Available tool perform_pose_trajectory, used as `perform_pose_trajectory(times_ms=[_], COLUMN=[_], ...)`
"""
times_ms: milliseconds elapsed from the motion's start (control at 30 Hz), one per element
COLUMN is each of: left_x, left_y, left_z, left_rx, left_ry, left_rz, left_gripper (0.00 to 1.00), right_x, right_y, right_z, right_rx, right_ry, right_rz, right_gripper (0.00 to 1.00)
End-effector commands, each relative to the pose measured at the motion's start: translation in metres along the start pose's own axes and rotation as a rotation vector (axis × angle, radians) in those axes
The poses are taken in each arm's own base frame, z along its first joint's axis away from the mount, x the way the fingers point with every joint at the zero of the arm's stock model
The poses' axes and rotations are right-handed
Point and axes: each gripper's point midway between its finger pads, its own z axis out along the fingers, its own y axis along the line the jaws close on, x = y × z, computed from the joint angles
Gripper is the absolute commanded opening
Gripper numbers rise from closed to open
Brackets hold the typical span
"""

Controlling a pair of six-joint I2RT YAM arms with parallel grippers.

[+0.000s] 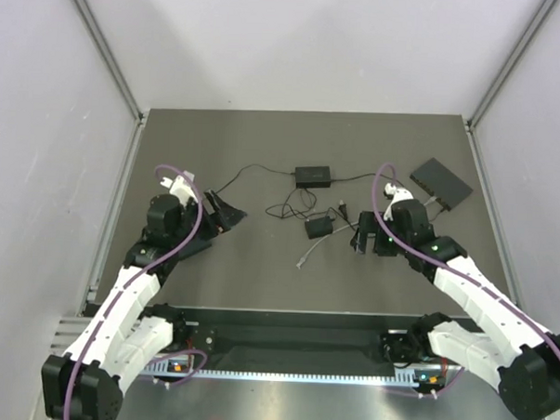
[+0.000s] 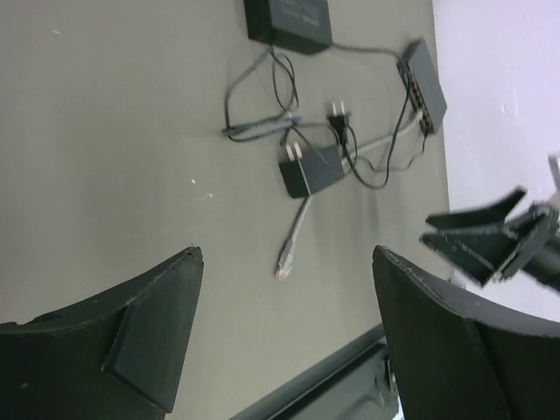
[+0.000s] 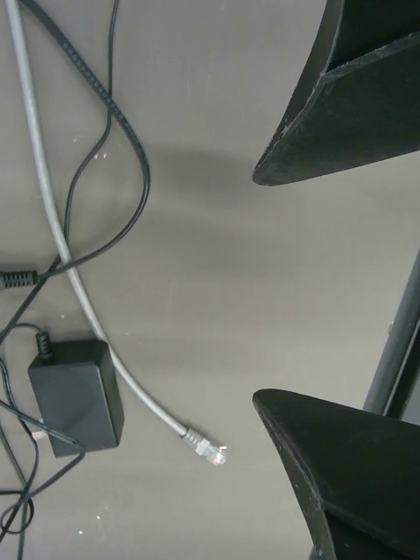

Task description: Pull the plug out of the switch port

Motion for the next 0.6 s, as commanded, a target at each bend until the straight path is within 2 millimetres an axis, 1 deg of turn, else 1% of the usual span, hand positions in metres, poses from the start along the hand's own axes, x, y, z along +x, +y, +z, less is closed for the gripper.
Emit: perform_pose_trajectory(times_ms=[0, 67, 100, 133, 167, 200, 233, 267, 333, 367, 433, 467, 500, 533, 567], left_x=[-0.004, 0.005, 0.012, 0.017, 0.029, 0.034, 0.039, 0.05, 0.057, 0.064, 0.07, 0.076, 0.078, 0.081, 0.089], left_y=[-0.031, -0.046, -0.048, -0.053, -0.068, -0.065, -0.069, -0.077, -0.085, -0.091, -0.097, -0.105, -0.11, -0.113, -0.117], left_z=[-0.002, 0.002, 0.009, 0.013, 0.015, 0.025, 0.028, 0.036, 0.043, 0.049, 0.055, 0.059, 0.06, 0.061, 0.063], left_rx=[0.088, 0.106, 0.096, 0.098, 0.131, 0.095, 0.095, 0.11, 0.125, 0.136, 0.144, 0.161, 0.174, 0.18, 0.192], left_ry=[0.022, 0.046, 0.07, 0.081, 0.114, 0.124, 0.133, 0.161, 0.172, 0.191, 0.203, 0.218, 0.222, 0.219, 0.235], left_rz=[0.101, 0.13, 0.138, 0.156, 0.194, 0.207, 0.221, 0.243, 0.259, 0.27, 0.285, 0.303, 0.311, 0.319, 0.327], left_gripper=[0.83, 0.82, 0.81, 0.79, 0.77, 0.76, 0.76, 0.76, 0.76, 0.76, 0.74, 0.73, 0.71, 0.7, 0.7], right_x=[-0.027, -0.037, -0.042, -0.053, -0.057, -0.063, -0.073, -0.078, -0.091, -0.094, -0.104, -0.105, -0.108, -0.112, -0.111], right_y=[0.013, 0.01, 0.007, 0.006, -0.002, -0.006, -0.007, -0.016, -0.022, -0.036, -0.055, -0.068, -0.089, -0.102, -0.114], right_z=[-0.003, -0.002, -0.001, -0.002, 0.001, 0.002, 0.001, 0.006, 0.01, 0.016, 0.018, 0.022, 0.021, 0.02, 0.022], right_rx=[-0.041, -0.004, 0.022, 0.042, 0.091, 0.11, 0.118, 0.144, 0.152, 0.177, 0.225, 0.258, 0.31, 0.344, 0.372], right_ry=[-0.016, -0.023, -0.035, -0.059, -0.066, -0.074, -0.091, -0.091, -0.105, -0.092, -0.102, -0.095, -0.107, -0.122, -0.118], right_rz=[-0.041, -0.05, -0.044, -0.041, -0.036, -0.024, -0.007, 0.02, 0.057, 0.093, 0.132, 0.156, 0.199, 0.225, 0.25], right_gripper=[1.0, 1.0, 1.0, 1.0, 1.0, 1.0, 1.0, 1.0, 1.0, 1.0, 1.0, 0.99, 0.98, 0.96, 0.95])
